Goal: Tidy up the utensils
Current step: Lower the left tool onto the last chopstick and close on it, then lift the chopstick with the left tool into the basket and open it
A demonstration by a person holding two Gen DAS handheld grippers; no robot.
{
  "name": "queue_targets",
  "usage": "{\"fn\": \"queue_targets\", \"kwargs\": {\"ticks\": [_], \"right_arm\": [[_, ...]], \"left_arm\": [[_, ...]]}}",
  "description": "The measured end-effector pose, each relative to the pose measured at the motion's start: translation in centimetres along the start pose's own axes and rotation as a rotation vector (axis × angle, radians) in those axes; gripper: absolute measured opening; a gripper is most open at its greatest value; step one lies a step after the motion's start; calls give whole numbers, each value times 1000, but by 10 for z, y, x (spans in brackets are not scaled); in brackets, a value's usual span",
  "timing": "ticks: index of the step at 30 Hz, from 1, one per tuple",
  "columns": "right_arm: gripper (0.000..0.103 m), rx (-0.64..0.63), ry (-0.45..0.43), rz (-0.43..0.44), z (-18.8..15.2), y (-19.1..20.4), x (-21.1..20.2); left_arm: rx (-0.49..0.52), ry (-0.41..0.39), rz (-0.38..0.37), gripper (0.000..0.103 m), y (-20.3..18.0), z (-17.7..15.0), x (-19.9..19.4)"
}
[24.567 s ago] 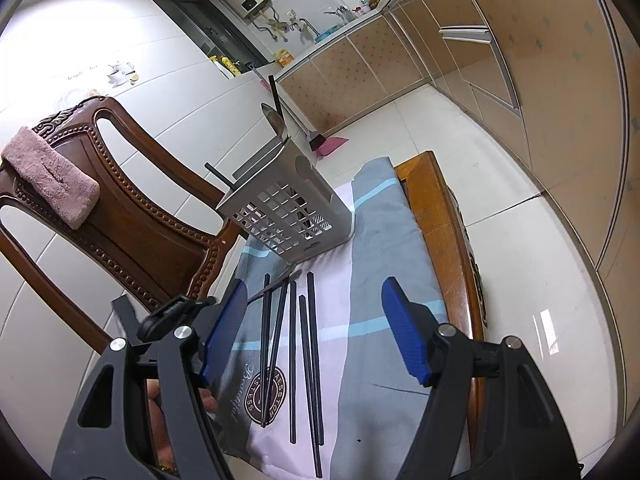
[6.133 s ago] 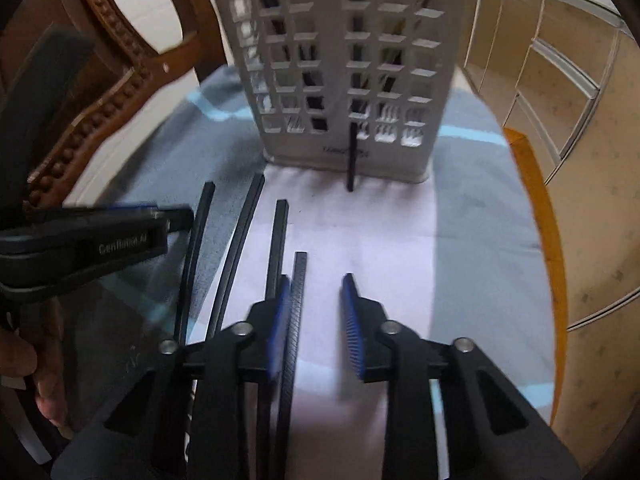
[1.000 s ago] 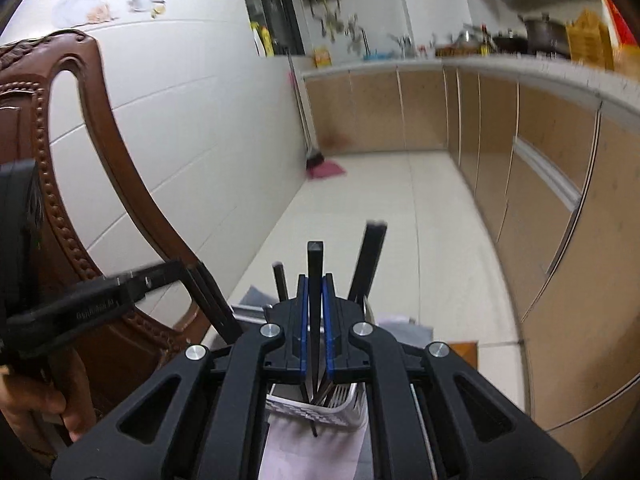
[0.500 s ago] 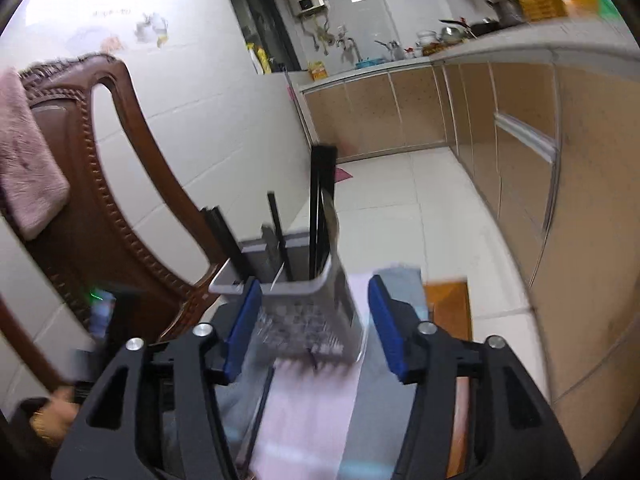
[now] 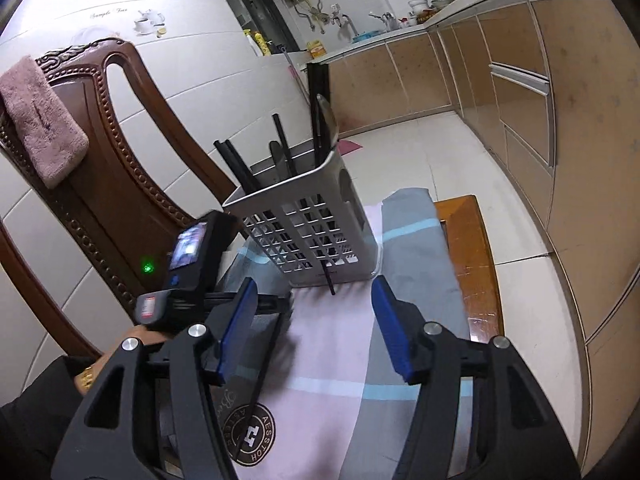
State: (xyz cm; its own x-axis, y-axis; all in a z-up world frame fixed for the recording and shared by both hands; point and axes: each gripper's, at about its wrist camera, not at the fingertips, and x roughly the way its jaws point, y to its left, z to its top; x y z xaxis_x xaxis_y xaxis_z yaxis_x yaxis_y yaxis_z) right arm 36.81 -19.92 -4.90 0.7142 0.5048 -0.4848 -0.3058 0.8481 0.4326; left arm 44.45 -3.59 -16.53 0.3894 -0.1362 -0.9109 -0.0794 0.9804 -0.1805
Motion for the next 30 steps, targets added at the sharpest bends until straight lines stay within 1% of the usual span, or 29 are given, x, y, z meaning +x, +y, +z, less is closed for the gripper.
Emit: {"fn": "queue_targets", "kwargs": {"ticks": [1, 4, 5, 7, 10, 11, 16, 20, 21, 23, 24, 26, 28, 30], "right_arm": [[58, 8, 0, 4, 0, -2, -1], [58, 27, -10, 8, 1, -8, -4], [58, 29, -11, 7, 1, -10, -4], [58, 38, -15, 5, 2, -13, -5], [58, 44, -20, -2, 1, -17, -7], [58, 50, -20, -3, 1, -19, -7], [59, 60, -16, -12, 1, -23, -5], [59, 63, -15, -18, 1, -25, -3], [59, 63, -14, -18, 1, -25, -3], [58, 64, -13, -18, 1, -25, -2], [59, 64, -11, -18, 0, -25, -2], [58, 65, -8, -16, 0, -25, 0], [58, 66, -8, -17, 0, -25, 0], [59, 66, -7, -15, -1, -24, 0]], "left_arm": [[2, -20, -12, 7, 0, -1, -13], [12, -119, -70, 7, 4, -2, -72], [15, -158, -80, 7, 8, 0, -92], [3, -251, -125, 7, 15, 0, -135], [-12, -344, -179, 7, 22, 10, -188], [-12, -391, -180, 7, 23, 15, -206], [-6, -513, -182, 7, 5, 64, -263], [-2, -591, -189, 7, -6, 107, -292], [-6, -607, -188, 7, -11, 110, -302], [-1, -653, -155, 7, -19, 124, -312], [-3, -660, -142, 7, -22, 128, -317], [-6, -651, -131, 7, -25, 143, -304], [-2, -638, -95, 7, -29, 153, -284], [0, -595, -85, 7, -31, 157, -257]]}}
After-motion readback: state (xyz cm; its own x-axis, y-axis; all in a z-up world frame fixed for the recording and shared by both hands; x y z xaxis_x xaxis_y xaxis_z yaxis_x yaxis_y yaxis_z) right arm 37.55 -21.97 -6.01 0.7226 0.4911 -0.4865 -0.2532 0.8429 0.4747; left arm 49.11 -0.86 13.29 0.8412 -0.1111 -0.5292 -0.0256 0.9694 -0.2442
